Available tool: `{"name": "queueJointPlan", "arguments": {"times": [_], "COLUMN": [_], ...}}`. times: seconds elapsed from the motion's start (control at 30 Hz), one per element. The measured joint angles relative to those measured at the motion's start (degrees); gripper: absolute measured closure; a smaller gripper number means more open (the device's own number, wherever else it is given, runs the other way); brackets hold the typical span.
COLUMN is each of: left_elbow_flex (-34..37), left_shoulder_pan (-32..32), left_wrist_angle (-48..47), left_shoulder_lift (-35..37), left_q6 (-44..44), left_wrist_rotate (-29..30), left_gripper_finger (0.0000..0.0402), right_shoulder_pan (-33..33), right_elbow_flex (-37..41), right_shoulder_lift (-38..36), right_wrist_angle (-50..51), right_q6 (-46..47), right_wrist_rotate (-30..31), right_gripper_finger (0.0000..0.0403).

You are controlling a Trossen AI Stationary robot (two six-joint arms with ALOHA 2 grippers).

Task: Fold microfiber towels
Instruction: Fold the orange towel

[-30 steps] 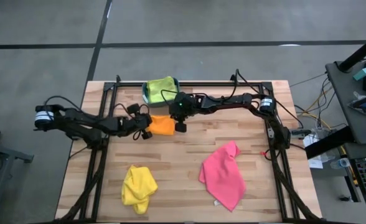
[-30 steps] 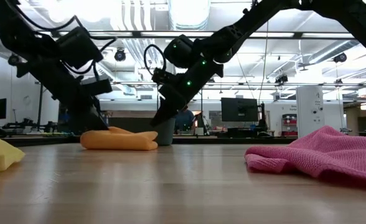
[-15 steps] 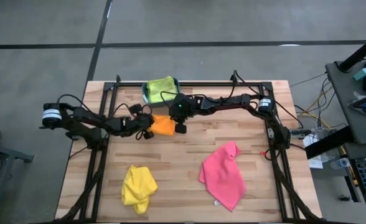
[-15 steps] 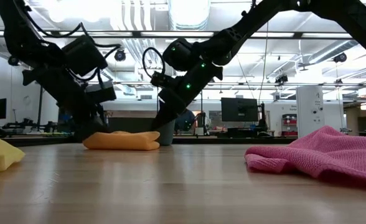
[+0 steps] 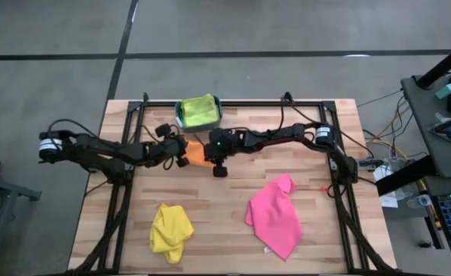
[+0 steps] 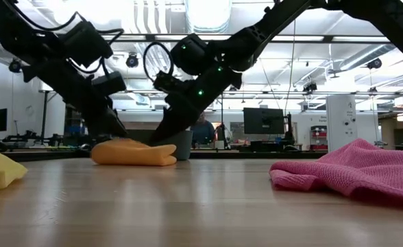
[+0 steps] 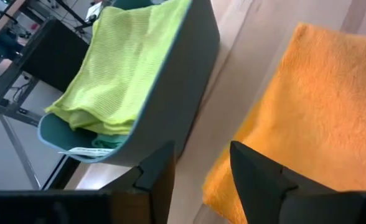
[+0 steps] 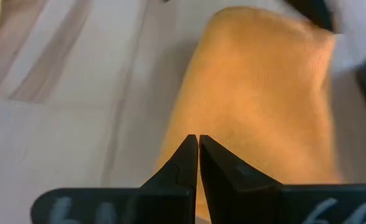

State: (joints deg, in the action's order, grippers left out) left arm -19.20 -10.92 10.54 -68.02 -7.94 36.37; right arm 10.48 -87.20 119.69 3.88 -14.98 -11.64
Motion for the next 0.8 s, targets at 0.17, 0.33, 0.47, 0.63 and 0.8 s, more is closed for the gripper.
{"name": "queueJointPlan", "arguments": {"times": [0.17, 0.33, 0.47, 0.63, 0.8], "left_elbow_flex": [0.0, -0.01, -0.04, -0.04, -0.04], "left_shoulder_pan": [0.0, 0.0, 0.15, 0.15, 0.15], "left_wrist_angle": [-0.59, -0.48, -0.49, -0.53, -0.49], "left_shoulder_lift": [2.02, 4.22, 7.79, 12.83, 14.99], "left_q6": [0.04, 0.01, 0.02, 0.1, 3.22], "left_wrist_rotate": [-0.01, -0.01, -1.34, -13.2, -21.05], "left_gripper_finger": [0.0262, 0.0262, 0.0262, 0.0262, 0.0262], "right_shoulder_pan": [-0.63, -0.61, -0.84, -1.77, -3.06], "right_elbow_flex": [-0.02, 0.0, -0.14, -0.39, -0.3], "right_shoulder_lift": [1.53, 2.48, 1.72, 1.14, 0.57], "right_wrist_angle": [-2.69, 1.75, 9.27, 19.05, 25.16], "right_q6": [1.37, 0.75, -2.83, -7.49, -9.42], "right_wrist_rotate": [0.04, 0.05, -0.62, -1.37, -3.53], "right_gripper_finger": [0.0394, 0.0394, 0.0394, 0.0394, 0.0394]}}
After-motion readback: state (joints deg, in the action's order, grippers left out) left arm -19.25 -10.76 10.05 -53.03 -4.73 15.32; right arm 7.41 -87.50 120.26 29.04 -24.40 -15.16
